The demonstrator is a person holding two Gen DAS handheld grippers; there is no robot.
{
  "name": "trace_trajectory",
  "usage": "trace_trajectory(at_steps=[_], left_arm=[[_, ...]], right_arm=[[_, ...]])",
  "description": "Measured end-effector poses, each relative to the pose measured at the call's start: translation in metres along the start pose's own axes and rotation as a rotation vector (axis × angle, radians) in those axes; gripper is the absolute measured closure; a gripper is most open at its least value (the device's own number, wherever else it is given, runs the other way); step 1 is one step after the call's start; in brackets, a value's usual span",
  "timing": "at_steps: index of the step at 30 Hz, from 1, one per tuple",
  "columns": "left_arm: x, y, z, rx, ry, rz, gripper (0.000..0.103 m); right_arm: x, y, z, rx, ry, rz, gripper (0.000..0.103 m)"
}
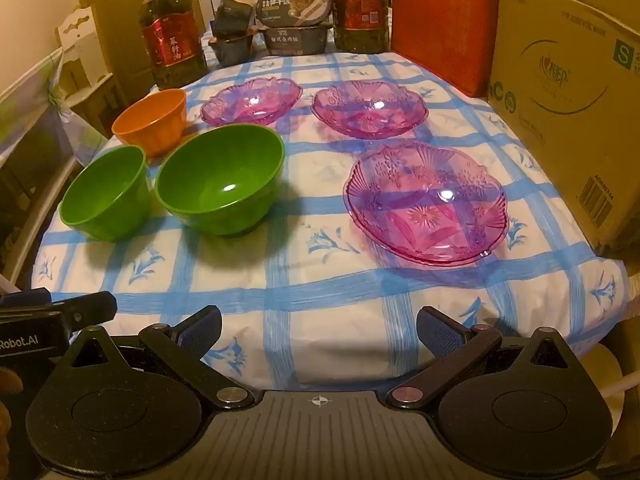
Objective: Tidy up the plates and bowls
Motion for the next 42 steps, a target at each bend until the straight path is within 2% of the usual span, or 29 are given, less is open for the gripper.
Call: trace_trajectory(at_steps=[2, 3, 4, 7, 42], left_arm=[[-0.0011, 0.0015, 0.0026, -0.010, 0.007, -0.022, 0.001], [0.0015, -0.0019, 0.0045, -0.001, 0.013, -0.003, 0.001], [0.0004, 0.0021, 0.0047, -0.011, 0.005, -0.025, 0.001], [-0.0021, -0.0009, 0.0012, -0.005, -0.019, -0.013, 0.001], [-0.0035, 0.0000, 0.0067, 0.000, -0.028, -0.011, 0.001]], right_arm=[[-0.0001, 0.0001, 0.0001, 0.001, 0.000, -0.002, 0.000], [-0.0001, 0.0001, 0.0001, 0.002, 0.000, -0.004, 0.000], [-0.0001, 0.0002, 0.0002, 0.003, 0.000, -0.005, 0.000], [-0.0001, 0.0006, 0.0011, 0.006, 0.002, -0.011, 0.000], [-0.0014, 0.0043, 0.0019, -0.004, -0.008, 0.005, 0.000]])
Point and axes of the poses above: each gripper's, at about its wrist camera, not at the fingertips, and x roughly the way its jaws point, y to its left, z to its top, the point moved 10 cm from there along x, roughly the way its jaws point, and after that the axes turned 13 degrees about y, right-handed, at the moved point
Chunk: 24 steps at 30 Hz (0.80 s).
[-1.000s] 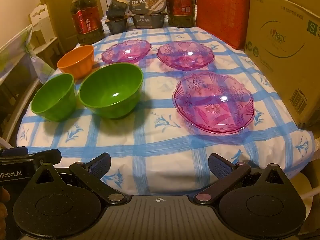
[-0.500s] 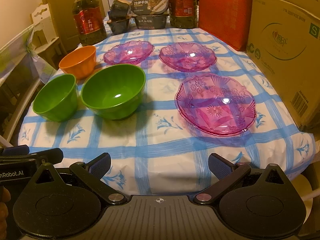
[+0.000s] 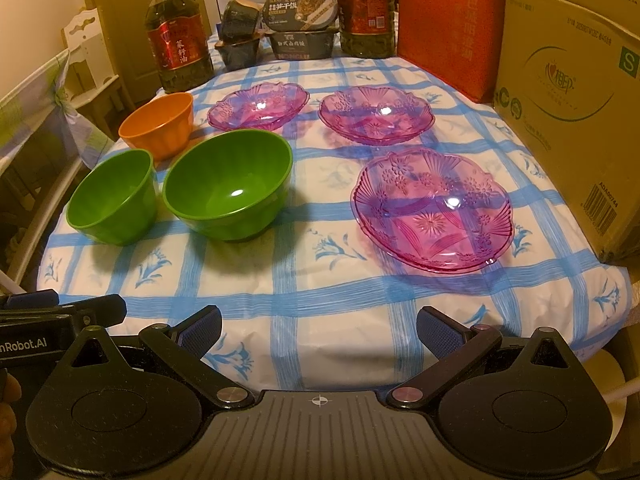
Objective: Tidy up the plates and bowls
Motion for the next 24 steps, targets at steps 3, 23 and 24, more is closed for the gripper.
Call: trace_trajectory(at_steps=[3, 23, 24], left_arm=[[0.0002, -0.0010, -0.0010, 0.003, 0.000, 0.001, 0.001], [0.0000, -0.0017, -0.0024, 0.001, 0.000, 0.000, 0.001], [0.0002, -0.0016, -0.0028, 0.001, 0.001, 0.000, 0.001]], right_arm=[[0.0008, 0.0007, 0.0016, 0.002, 0.002, -0.001, 0.000], [-0.0003, 0.0017, 0.0013, 0.005, 0.001, 0.004, 0.000], [-0.0004, 0.0020, 0.0014, 0.006, 0.001, 0.004, 0.000]])
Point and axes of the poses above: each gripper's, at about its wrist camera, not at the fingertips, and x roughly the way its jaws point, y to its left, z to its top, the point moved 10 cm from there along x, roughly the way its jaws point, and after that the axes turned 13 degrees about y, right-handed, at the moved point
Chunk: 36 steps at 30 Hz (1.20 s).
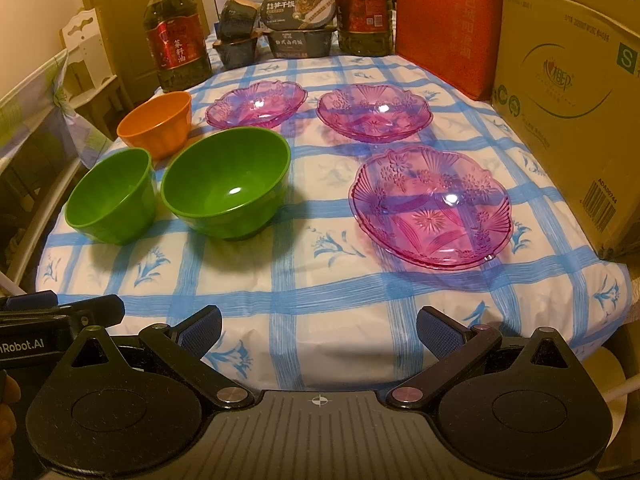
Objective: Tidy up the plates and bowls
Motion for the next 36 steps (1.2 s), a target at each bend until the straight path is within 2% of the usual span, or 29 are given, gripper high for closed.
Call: trace_trajectory(at_steps=[29, 36], left_arm=[[-0.0001, 0.0012, 0.0000, -0.002, 0.000, -0.001, 0.001], [0.0006, 0.0091, 0.0010, -0.034, -0.001, -0.005, 0.001]], right_arm=[[0.0005, -0.0001, 0.0000, -0.001, -0.001, 0.000, 0.000], [0.0037, -0.0053, -0.0006, 0.023, -0.010, 0.003, 0.000]])
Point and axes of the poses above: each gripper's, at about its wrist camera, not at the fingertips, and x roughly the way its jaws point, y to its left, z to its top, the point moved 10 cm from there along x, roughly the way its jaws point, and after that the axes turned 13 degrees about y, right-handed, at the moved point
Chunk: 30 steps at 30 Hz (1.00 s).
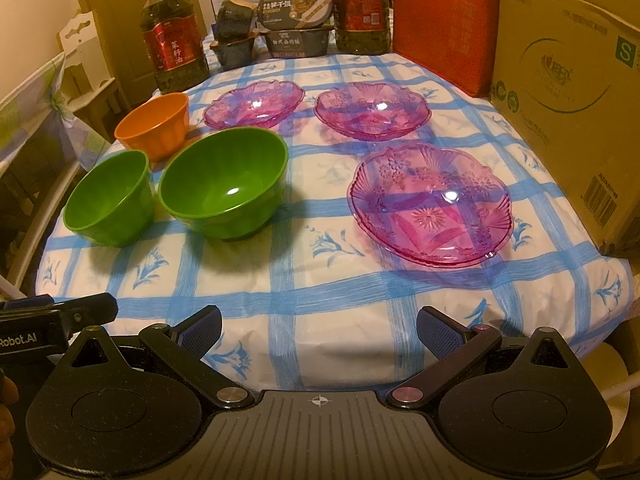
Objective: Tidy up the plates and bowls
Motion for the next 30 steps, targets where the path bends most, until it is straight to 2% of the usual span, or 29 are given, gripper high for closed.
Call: trace_trajectory(at_steps=[4, 8, 14, 19, 28, 30], left_arm=[[0.002, -0.003, 0.007, -0.017, -0.002, -0.025, 0.001], [0.005, -0.017, 0.020, -0.022, -0.004, -0.080, 0.001], [0.021, -0.058, 0.038, 0.004, 0.022, -0.169, 0.001], [0.040, -0.104, 0.050, 0.064, 0.030, -0.216, 0.002], [0.095, -0.174, 0.069, 0.179, 0.043, -0.183, 0.018], [0.107, -0.181, 0.071, 0.180, 0.053, -0.176, 0.022]], right_arm=[[0.001, -0.012, 0.003, 0.038, -0.017, -0.006, 0.000], [-0.001, -0.034, 0.012, 0.097, -0.043, -0.021, 0.000], [-0.005, -0.084, 0.025, 0.200, -0.072, -0.040, 0.000], [-0.002, -0.125, 0.031, 0.253, -0.086, -0.058, 0.001], [0.019, -0.185, 0.050, 0.289, -0.104, -0.059, 0.001], [0.027, -0.191, 0.054, 0.277, -0.101, -0.054, 0.007]])
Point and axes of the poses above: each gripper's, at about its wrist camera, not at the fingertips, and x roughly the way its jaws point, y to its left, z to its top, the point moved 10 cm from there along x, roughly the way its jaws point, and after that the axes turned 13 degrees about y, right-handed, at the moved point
